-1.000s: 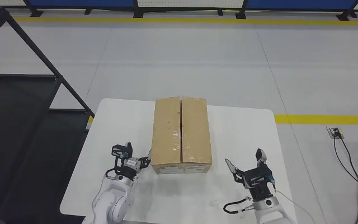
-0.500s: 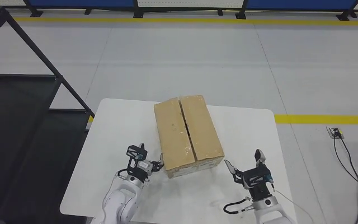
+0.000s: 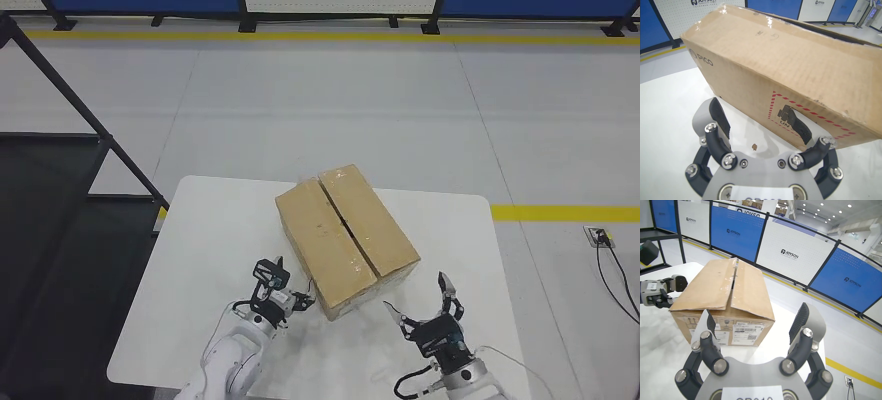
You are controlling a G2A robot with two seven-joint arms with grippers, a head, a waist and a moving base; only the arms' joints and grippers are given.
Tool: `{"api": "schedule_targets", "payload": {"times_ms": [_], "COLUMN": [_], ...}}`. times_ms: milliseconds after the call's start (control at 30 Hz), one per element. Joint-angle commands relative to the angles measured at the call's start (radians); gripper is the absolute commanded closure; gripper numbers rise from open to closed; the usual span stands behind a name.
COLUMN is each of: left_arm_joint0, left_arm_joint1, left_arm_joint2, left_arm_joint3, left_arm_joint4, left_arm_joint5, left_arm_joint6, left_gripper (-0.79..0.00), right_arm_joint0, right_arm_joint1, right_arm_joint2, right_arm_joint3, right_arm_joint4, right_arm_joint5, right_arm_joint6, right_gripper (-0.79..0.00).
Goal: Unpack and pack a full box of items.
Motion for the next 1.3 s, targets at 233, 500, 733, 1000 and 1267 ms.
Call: {"api": "schedule_targets", "payload": {"times_ms": [233, 500, 733, 1000, 1267], "left_arm_joint0": [0.046, 0.098, 0.098, 0.098, 0.098], "left_arm_joint1": [0.006, 0.018, 0.018, 0.018, 0.018], "left_arm_joint2": [-0.139, -0.268, -0.268, -0.268, -0.268], "left_arm_joint3": [0.008, -0.008, -0.008, -0.008, -0.008], "left_arm_joint4": [-0.094, -0.155, -0.155, -0.155, -0.155], "left_arm_joint5": [0.127, 0.167, 0.167, 0.167, 0.167], "left_arm_joint6": [0.095, 0.115, 0.115, 0.115, 0.115], "left_gripper": [-0.785, -0.785, -0.785, -0.785, -0.785], "right_arm_joint0": [0.056, 0.176, 0.23, 0.258, 0.264], "right_arm_joint1": [-0.016, -0.053, -0.077, -0.095, -0.108], "right_arm_joint2": [-0.146, -0.301, -0.386, -0.431, -0.424], "right_arm_joint3": [0.007, 0.095, 0.155, 0.211, 0.224], "right_arm_joint4": [-0.134, -0.22, -0.383, -0.546, -0.611], "right_arm_joint5": [0.01, 0.121, 0.252, 0.293, 0.325], "right_arm_joint6": [0.11, 0.192, 0.206, 0.271, 0.342], "right_gripper": [-0.785, -0.785, -0.785, -0.785, -0.785]}}
